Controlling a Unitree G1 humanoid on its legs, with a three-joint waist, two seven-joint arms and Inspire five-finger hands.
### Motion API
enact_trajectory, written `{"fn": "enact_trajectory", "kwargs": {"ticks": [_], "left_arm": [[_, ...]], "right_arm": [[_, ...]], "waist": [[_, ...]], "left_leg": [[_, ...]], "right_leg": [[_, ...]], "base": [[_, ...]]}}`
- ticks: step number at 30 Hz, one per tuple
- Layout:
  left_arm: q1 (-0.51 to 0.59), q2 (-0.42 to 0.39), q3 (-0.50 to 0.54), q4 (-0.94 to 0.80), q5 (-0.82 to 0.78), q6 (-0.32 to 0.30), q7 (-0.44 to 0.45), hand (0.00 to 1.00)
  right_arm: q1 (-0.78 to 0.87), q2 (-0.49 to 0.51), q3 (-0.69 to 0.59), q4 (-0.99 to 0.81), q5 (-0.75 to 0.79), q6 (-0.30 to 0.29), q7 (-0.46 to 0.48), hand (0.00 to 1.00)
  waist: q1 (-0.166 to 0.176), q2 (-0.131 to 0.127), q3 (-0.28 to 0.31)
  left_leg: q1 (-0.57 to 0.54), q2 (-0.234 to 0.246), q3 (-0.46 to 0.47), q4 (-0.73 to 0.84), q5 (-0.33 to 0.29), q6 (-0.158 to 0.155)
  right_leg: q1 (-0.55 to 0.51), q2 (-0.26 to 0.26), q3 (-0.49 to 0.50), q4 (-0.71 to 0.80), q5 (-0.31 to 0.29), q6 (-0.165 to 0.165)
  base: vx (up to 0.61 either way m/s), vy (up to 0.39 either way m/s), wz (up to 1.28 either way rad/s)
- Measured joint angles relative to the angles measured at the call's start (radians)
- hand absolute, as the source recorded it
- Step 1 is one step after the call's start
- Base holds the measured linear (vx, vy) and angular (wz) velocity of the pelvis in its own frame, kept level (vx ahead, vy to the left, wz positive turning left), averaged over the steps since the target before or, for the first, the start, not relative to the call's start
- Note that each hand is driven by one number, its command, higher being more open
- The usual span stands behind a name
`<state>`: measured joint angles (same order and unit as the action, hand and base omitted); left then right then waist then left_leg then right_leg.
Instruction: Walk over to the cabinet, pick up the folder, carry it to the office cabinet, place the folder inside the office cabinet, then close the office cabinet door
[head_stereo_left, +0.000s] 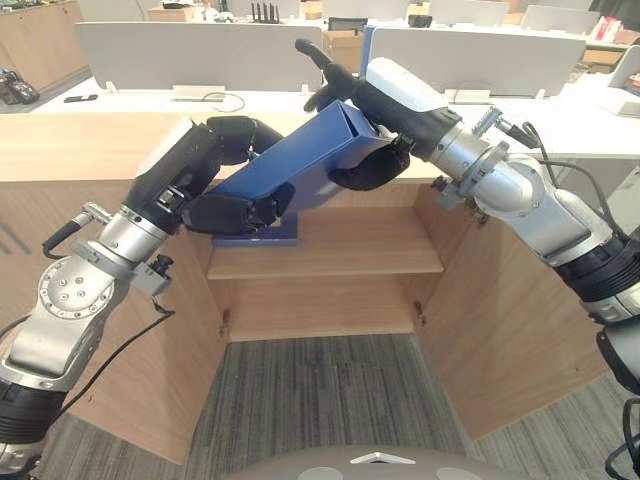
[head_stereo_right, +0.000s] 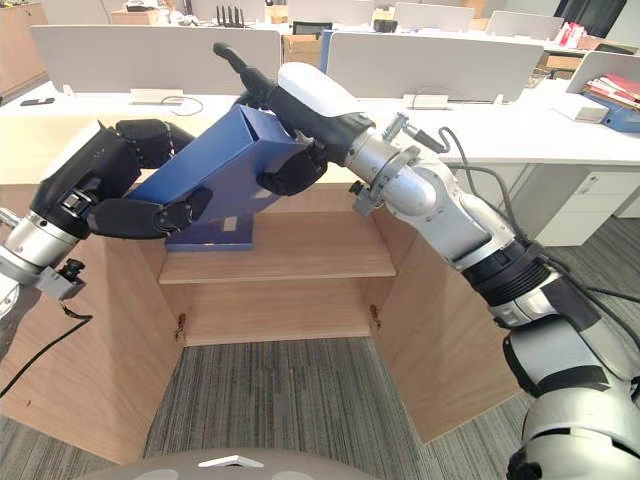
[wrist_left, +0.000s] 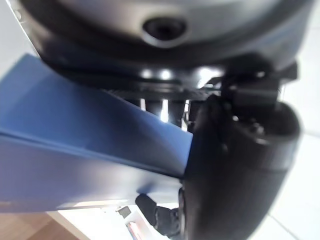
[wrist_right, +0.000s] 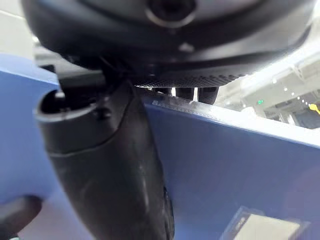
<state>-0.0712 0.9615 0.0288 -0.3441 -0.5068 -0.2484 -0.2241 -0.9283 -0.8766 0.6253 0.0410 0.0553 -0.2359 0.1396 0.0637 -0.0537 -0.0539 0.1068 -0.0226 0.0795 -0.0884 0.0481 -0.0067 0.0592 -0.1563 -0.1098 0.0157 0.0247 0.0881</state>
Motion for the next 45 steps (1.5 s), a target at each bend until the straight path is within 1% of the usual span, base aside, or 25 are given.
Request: {"fn": "enact_trajectory", "kwargs": {"ticks": [4, 9, 12, 17, 24, 25, 28, 30, 31, 32, 33, 34, 36, 37, 39, 41, 42, 45], "left_arm": [[-0.001, 0.000, -0.013, 0.000, -0.001, 0.000, -0.009, 0.00], [-0.001, 0.000, -0.018, -0.001, -0.007, 0.000, -0.020, 0.00], [-0.001, -0.001, -0.017, -0.001, -0.009, 0.000, -0.020, 0.00], [-0.001, -0.002, -0.017, -0.001, -0.013, 0.000, -0.028, 0.00], [0.002, -0.023, -0.015, -0.001, 0.003, 0.000, -0.050, 0.00], [0.002, -0.026, -0.014, -0.001, 0.004, 0.000, -0.053, 1.00], [0.002, -0.062, 0.001, -0.003, 0.005, -0.002, -0.073, 1.00], [0.003, -0.100, 0.009, -0.037, 0.002, -0.020, -0.083, 1.00], [0.004, -0.125, 0.009, -0.073, 0.001, -0.042, -0.087, 1.00], [0.005, -0.136, 0.009, -0.091, 0.001, -0.058, -0.089, 1.00], [0.007, -0.156, 0.010, -0.127, 0.001, -0.089, -0.096, 1.00], [0.008, -0.166, 0.011, -0.142, 0.001, -0.103, -0.100, 1.00], [0.059, -0.215, 0.061, -0.175, 0.001, -0.153, -0.108, 1.00], [0.077, -0.231, 0.077, -0.174, 0.001, -0.159, -0.107, 1.00], [0.155, -0.338, 0.151, -0.136, -0.001, -0.163, -0.103, 1.00], [0.202, -0.412, 0.194, -0.094, -0.004, -0.158, -0.084, 1.00], [0.238, -0.464, 0.220, -0.063, -0.019, -0.146, -0.061, 1.00], [0.312, -0.573, 0.266, -0.017, -0.050, -0.113, -0.020, 1.00]], "right_arm": [[-0.017, -0.022, 0.039, 0.019, 0.121, 0.001, 0.063, 0.00], [-0.024, -0.024, 0.067, 0.035, 0.198, 0.003, 0.093, 0.00], [-0.024, -0.024, 0.074, 0.035, 0.225, 0.003, 0.106, 0.00], [-0.013, -0.022, 0.070, 0.034, 0.227, 0.004, 0.110, 0.00], [0.098, 0.019, 0.003, 0.023, 0.226, 0.001, 0.109, 0.00], [0.103, 0.021, -0.001, 0.022, 0.225, 0.001, 0.110, 0.00], [0.130, 0.028, -0.028, 0.016, 0.223, -0.005, 0.111, 0.00], [0.148, 0.035, -0.030, 0.009, 0.223, -0.005, 0.115, 0.00], [0.165, 0.050, -0.034, -0.005, 0.214, -0.005, 0.115, 0.00], [0.174, 0.061, -0.037, -0.013, 0.200, -0.005, 0.115, 0.00], [0.185, 0.074, -0.037, -0.022, 0.178, -0.005, 0.119, 0.00], [0.191, 0.075, -0.037, -0.025, 0.173, -0.005, 0.119, 0.00], [0.233, 0.074, -0.065, -0.041, 0.144, -0.005, 0.119, 0.00], [0.249, 0.074, -0.079, -0.044, 0.144, -0.005, 0.119, 0.00], [0.329, 0.074, -0.167, -0.051, 0.142, -0.003, 0.118, 0.00], [0.366, 0.074, -0.225, -0.054, 0.122, 0.002, 0.118, 0.00], [0.391, 0.073, -0.266, -0.054, 0.105, 0.007, 0.117, 0.00], [0.466, 0.071, -0.368, -0.058, 0.104, 0.011, 0.115, 0.00]], "waist": [[0.010, -0.001, -0.001], [0.012, -0.001, -0.001], [0.012, -0.001, -0.001], [0.012, -0.001, -0.001], [0.013, -0.004, 0.000], [0.013, -0.004, 0.000], [0.013, -0.010, 0.003], [0.013, -0.017, 0.008], [0.012, -0.023, 0.011], [0.010, -0.025, 0.012], [0.009, -0.027, 0.014], [0.010, -0.027, 0.014], [0.010, -0.026, 0.014], [0.011, -0.026, 0.014], [0.014, -0.024, 0.016], [0.014, -0.022, 0.020], [0.014, -0.021, 0.023], [0.016, -0.023, 0.028]], "left_leg": [[-0.003, 0.000, 0.000, 0.003, 0.001, 0.000], [-0.004, 0.000, -0.001, 0.002, 0.001, 0.000], [-0.003, 0.000, -0.001, 0.002, 0.001, 0.000], [-0.003, 0.000, -0.001, 0.002, 0.001, 0.000], [-0.002, 0.000, -0.002, -0.001, 0.001, 0.000], [-0.002, 0.000, -0.003, -0.001, 0.002, 0.000], [-0.002, 0.001, -0.005, -0.001, 0.003, 0.000], [-0.002, 0.001, -0.005, -0.001, 0.003, 0.000], [-0.002, 0.001, -0.005, -0.001, 0.004, 0.000], [-0.002, 0.001, -0.005, -0.001, 0.004, 0.000], [-0.002, 0.000, -0.005, -0.001, 0.004, 0.000], [-0.003, 0.000, -0.005, -0.001, 0.004, 0.000], [-0.003, 0.000, -0.006, -0.001, 0.004, 0.001], [-0.003, 0.000, -0.006, -0.001, 0.005, 0.001], [-0.009, 0.000, -0.010, -0.002, 0.007, -0.001], [-0.014, 0.000, -0.012, -0.002, 0.010, -0.002], [-0.016, 0.000, -0.011, -0.002, 0.010, -0.002], [-0.029, 0.001, -0.010, -0.002, 0.009, -0.004]], "right_leg": [[0.001, 0.000, 0.000, 0.000, 0.001, 0.000], [0.001, 0.000, -0.001, 0.001, 0.000, 0.000], [0.001, 0.000, -0.001, 0.001, 0.000, 0.000], [0.000, 0.000, -0.001, 0.002, 0.000, -0.001], [-0.004, 0.000, -0.003, 0.004, -0.002, -0.003], [-0.004, 0.000, -0.004, 0.004, -0.002, -0.003], [-0.003, 0.000, -0.006, 0.005, -0.002, -0.003], [-0.004, 0.000, -0.007, 0.007, -0.002, -0.003], [-0.004, 0.000, -0.006, 0.008, -0.002, -0.003], [-0.004, 0.000, -0.006, 0.008, -0.002, -0.003], [-0.004, 0.000, -0.005, 0.012, -0.003, -0.004], [-0.004, -0.001, -0.006, 0.016, -0.004, -0.006], [-0.005, -0.001, -0.006, 0.019, -0.005, -0.007], [-0.005, -0.001, -0.006, 0.019, -0.005, -0.007], [-0.008, -0.002, -0.008, 0.019, -0.005, -0.006], [-0.013, -0.002, -0.010, 0.018, -0.006, -0.006], [-0.015, -0.002, -0.009, 0.017, -0.010, -0.005], [-0.028, -0.002, -0.008, 0.016, -0.013, 0.002]], "base": [[0.00, 0.000, 0.00], [0.00, 0.000, 0.00], [0.00, 0.000, 0.00], [0.00, 0.000, 0.00], [0.00, 0.000, 0.00], [0.00, 0.000, 0.00], [0.00, 0.000, 0.00], [0.00, 0.000, 0.00], [0.00, 0.000, 0.00], [0.00, 0.000, 0.00], [0.00, 0.000, 0.00], [0.00, 0.000, 0.00], [0.00, 0.000, 0.00], [0.00, 0.000, 0.00], [0.00, 0.000, 0.05], [0.00, 0.000, 0.02], [0.00, 0.000, 0.00], [0.00, 0.000, 0.00]]}}
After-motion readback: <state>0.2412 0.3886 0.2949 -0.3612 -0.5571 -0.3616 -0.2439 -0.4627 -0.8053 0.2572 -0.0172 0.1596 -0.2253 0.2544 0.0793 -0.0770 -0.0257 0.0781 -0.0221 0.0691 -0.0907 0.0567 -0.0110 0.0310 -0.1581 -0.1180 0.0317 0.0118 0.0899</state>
